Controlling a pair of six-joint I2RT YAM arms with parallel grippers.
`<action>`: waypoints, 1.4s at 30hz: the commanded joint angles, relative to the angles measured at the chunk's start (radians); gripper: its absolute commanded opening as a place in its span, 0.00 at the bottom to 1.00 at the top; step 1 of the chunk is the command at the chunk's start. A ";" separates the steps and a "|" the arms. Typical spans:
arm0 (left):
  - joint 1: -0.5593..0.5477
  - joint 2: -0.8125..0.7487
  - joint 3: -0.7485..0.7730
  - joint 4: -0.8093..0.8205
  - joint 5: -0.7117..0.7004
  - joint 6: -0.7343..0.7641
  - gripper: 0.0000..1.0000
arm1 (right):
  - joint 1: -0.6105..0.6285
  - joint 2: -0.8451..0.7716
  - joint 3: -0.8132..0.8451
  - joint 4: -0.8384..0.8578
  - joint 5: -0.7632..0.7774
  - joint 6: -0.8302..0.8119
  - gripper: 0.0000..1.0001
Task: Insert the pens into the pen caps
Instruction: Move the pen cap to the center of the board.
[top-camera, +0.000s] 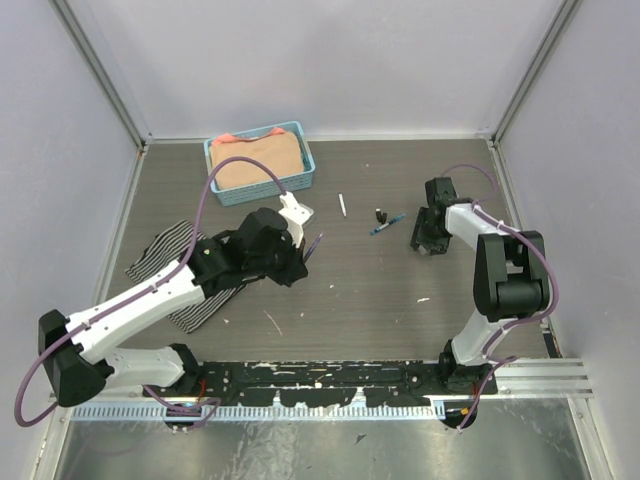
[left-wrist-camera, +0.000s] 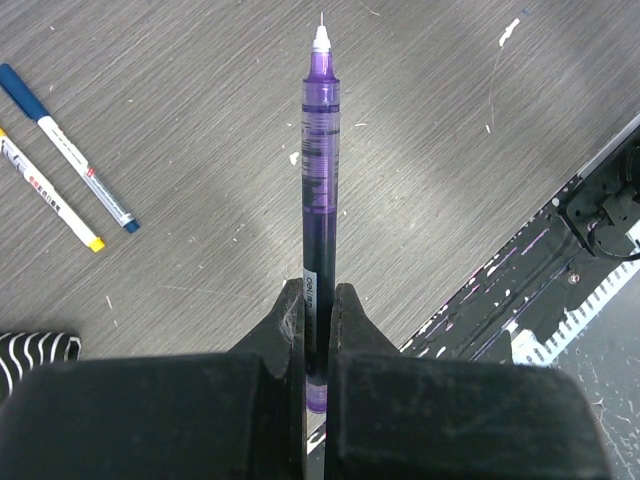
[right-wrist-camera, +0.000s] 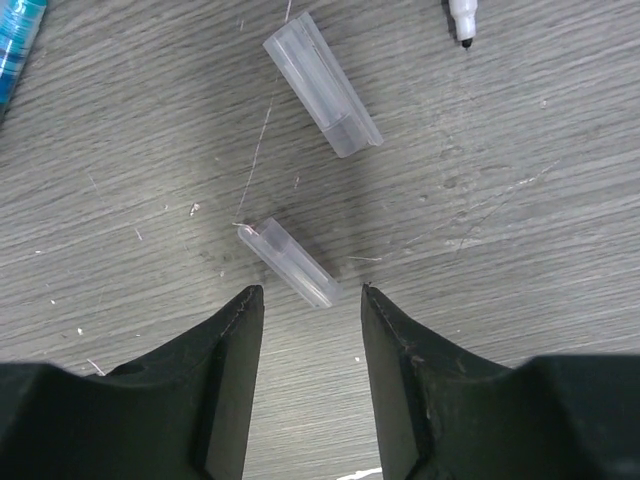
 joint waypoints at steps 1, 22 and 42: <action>0.003 0.010 0.022 -0.004 0.021 0.016 0.00 | -0.003 0.015 0.053 0.018 -0.027 -0.022 0.48; 0.003 0.029 0.028 0.011 0.038 -0.003 0.00 | 0.038 0.076 0.095 -0.007 0.011 -0.025 0.30; 0.003 -0.122 0.026 -0.029 -0.229 -0.033 0.00 | 0.414 -0.051 -0.065 0.031 -0.009 0.034 0.21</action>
